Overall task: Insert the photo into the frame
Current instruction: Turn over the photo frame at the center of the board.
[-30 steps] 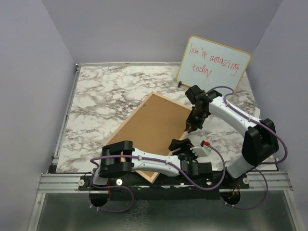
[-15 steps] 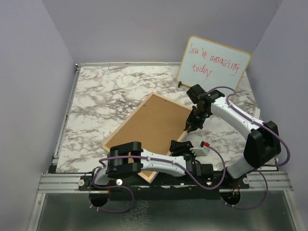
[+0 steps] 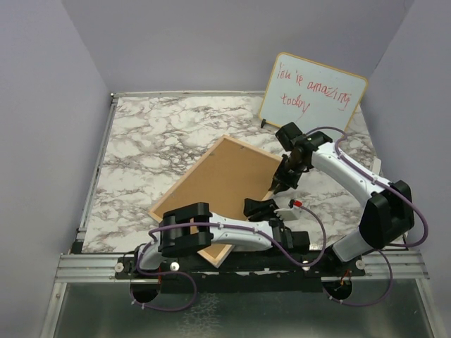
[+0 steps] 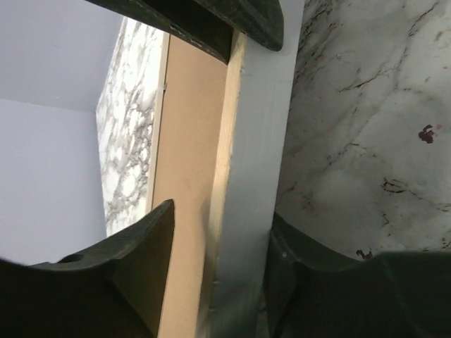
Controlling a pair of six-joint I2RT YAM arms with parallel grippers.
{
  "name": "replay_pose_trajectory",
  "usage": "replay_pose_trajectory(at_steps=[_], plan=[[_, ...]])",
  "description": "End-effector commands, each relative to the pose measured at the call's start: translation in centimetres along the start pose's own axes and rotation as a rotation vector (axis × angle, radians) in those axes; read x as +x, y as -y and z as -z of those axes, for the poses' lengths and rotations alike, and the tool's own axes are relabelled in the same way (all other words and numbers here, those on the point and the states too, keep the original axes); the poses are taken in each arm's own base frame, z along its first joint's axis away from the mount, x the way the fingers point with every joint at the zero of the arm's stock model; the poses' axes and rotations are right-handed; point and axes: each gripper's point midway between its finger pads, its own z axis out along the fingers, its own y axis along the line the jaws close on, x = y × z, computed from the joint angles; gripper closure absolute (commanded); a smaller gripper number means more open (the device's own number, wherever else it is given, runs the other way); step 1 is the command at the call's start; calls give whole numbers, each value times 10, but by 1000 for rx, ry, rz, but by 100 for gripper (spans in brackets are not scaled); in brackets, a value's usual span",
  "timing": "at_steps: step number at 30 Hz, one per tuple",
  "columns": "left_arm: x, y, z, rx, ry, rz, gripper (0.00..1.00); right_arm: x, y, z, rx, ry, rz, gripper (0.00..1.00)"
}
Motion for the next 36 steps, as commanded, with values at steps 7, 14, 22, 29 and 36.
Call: replay_pose_trajectory(at_steps=[7,14,22,29,36], plan=[[-4,-14,-4,-62,12,-12,73,4,-7,23,-73,-11,20,100],[-11,-22,0,-58,21,6,96,-2,-8,32,-98,29,1,65],[-27,-40,8,-54,38,43,92,-14,-2,55,-121,126,-30,31],[-49,-75,14,-13,32,100,88,-58,4,108,-178,402,-110,24],[-78,-128,7,91,5,237,88,-98,5,178,-267,686,-255,24]])
